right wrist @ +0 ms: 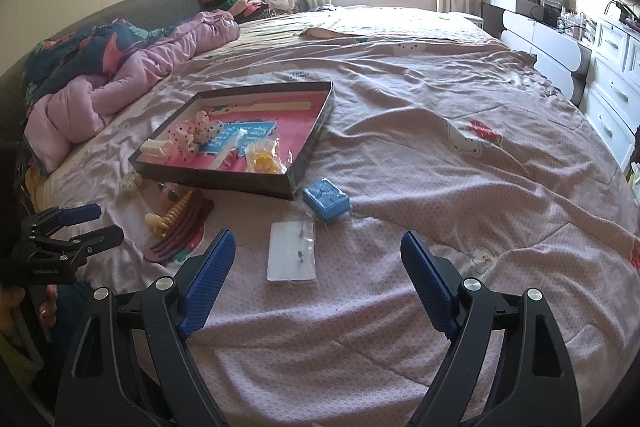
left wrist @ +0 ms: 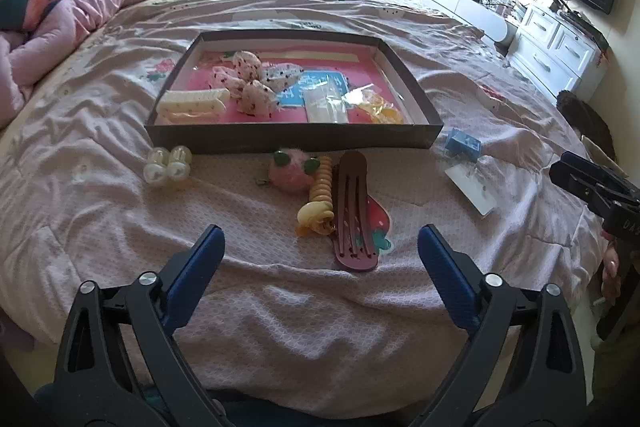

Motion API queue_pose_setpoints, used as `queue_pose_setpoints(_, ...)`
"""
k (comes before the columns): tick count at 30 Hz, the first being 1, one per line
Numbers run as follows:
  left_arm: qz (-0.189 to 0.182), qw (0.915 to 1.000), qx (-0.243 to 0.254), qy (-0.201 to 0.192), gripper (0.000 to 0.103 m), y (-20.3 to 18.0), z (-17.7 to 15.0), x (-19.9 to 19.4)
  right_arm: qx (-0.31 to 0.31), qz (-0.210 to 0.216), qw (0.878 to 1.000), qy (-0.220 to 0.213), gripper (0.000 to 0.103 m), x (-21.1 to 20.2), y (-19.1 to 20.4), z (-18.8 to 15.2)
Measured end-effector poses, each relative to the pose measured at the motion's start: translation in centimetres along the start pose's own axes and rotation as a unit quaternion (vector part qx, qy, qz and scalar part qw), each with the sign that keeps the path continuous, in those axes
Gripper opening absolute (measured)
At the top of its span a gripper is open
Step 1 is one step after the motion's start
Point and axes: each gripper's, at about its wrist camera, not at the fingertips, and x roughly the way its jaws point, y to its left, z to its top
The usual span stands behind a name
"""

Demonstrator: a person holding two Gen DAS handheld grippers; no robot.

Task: Organize jewelry
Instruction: 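Grasp the yellow spiral hair tie with the left tool while the right tool grasps the clear earring card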

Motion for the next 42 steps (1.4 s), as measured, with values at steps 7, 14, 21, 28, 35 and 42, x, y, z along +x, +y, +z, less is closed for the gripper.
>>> queue_pose_setpoints(7, -0.017, 0.9996, -0.006, 0.023, 0.071, 0.1, 0.0, 1.6, -0.008, 0.005, 1.0, 0.017, 0.082, 1.4, 0.7, -0.6)
queue_pose_setpoints(14, -0.035, 0.9979, -0.032, 0.045, 0.069, 1.0, 0.2, 3.3, -0.017, 0.012, 0.999, 0.04, 0.082, 3.5, 1.5, -1.3)
queue_pose_setpoints(21, -0.047, 0.9949, -0.06, 0.066, 0.052, 2.3, 0.9, 4.9, -0.025, 0.016, 0.998, 0.057, 0.082, 5.8, 2.1, -1.6)
queue_pose_setpoints(28, -0.06, 0.9914, -0.081, 0.085, 0.046, 3.2, 1.5, 6.7, -0.024, 0.014, 0.997, 0.068, 0.082, 7.5, 2.1, -1.5)
queue_pose_setpoints(35, -0.066, 0.9904, -0.072, 0.098, 0.031, 3.1, 2.1, 7.7, -0.014, 0.017, 0.997, 0.075, 0.08, 8.9, 1.7, -1.1)
queue_pose_setpoints(42, -0.081, 0.9892, -0.056, 0.108, 0.015, 2.7, 2.1, 8.0, -0.009, 0.014, 0.995, 0.094, 0.072, 10.7, 1.6, -1.0)
